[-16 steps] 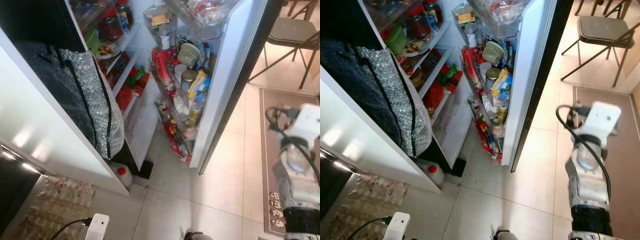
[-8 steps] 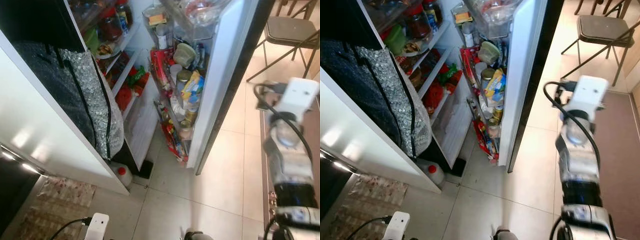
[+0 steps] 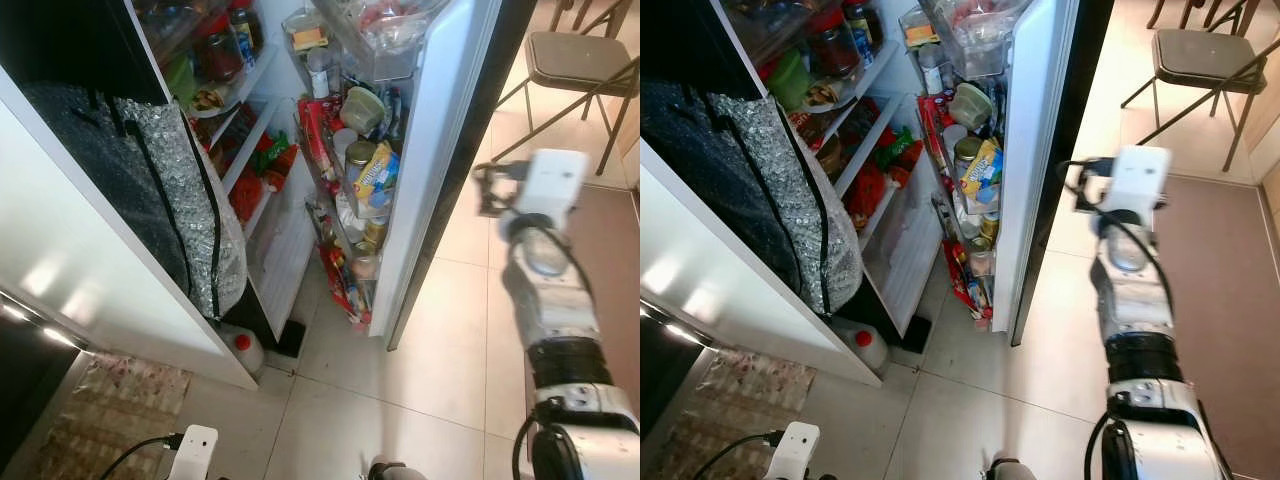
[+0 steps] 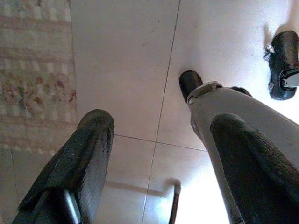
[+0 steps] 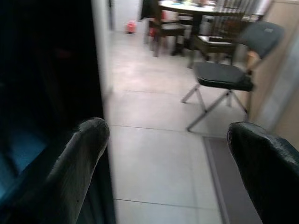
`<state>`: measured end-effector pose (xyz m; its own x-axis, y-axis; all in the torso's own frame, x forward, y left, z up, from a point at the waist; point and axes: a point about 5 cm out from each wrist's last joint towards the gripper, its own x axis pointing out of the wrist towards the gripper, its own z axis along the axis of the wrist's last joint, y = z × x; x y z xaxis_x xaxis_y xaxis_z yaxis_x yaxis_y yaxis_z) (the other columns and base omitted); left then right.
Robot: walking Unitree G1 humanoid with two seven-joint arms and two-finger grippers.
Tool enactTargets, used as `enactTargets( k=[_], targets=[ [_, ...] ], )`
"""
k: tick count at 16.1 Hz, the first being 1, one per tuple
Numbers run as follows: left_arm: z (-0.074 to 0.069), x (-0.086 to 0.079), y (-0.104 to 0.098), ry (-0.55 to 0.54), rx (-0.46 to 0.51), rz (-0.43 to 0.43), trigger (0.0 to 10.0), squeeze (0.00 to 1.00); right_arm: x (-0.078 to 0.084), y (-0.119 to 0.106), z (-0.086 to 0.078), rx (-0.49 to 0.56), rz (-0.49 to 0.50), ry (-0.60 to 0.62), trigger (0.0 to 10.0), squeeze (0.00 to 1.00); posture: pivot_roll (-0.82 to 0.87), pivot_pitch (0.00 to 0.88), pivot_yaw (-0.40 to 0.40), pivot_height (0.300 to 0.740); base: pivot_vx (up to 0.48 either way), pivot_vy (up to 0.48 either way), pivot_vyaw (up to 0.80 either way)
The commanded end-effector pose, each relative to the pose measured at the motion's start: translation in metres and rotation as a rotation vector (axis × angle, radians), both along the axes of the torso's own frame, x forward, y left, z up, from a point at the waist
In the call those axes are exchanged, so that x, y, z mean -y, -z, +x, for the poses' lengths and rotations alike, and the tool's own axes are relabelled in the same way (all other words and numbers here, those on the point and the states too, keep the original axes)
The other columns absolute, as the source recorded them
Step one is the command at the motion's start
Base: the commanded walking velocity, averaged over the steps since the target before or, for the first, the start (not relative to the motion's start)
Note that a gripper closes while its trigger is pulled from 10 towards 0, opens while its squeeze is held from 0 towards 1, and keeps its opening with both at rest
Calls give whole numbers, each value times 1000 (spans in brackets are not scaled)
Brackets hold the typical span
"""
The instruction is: Restocking fridge
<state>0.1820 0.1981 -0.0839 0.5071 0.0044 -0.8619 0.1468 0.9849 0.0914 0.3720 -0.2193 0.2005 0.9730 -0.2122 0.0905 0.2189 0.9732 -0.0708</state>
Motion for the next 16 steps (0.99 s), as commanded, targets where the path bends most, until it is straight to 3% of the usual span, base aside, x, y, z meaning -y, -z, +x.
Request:
enactTargets(
  k=[1, 5, 7, 9, 11, 16],
  targets=[
    [-10, -7, 4, -21, -41, 13, 10000, 0, -11, -7, 4, 18, -9, -55, 10000, 0, -103, 158, 97, 740, 0, 0, 0],
    [-10, -7, 4, -18, -40, 15, 10000, 0, -31, -7, 8, 7, -25, -158, 10000, 0, -101, 159, 98, 740, 0, 0, 0],
    [-10, -7, 4, -14, -42, 17, 10000, 0, -68, -4, 5, -1, -88, -323, 10000, 0, -102, 161, 98, 740, 0, 0, 0],
    [-11, -7, 4, -14, -42, 16, 10000, 0, -90, -8, 0, 14, -38, -430, 10000, 0, -102, 162, 98, 740, 0, 0, 0],
    [-11, -7, 4, -14, -43, 16, 10000, 0, -124, -11, -9, 23, -39, -574, 10000, 0, -105, 162, 97, 740, 0, 0, 0],
    [-11, -7, 4, -14, -43, 16, 10000, 0, -128, -12, -12, 19, -42, -596, 10000, 0, -105, 162, 97, 740, 0, 0, 0]
  ],
)
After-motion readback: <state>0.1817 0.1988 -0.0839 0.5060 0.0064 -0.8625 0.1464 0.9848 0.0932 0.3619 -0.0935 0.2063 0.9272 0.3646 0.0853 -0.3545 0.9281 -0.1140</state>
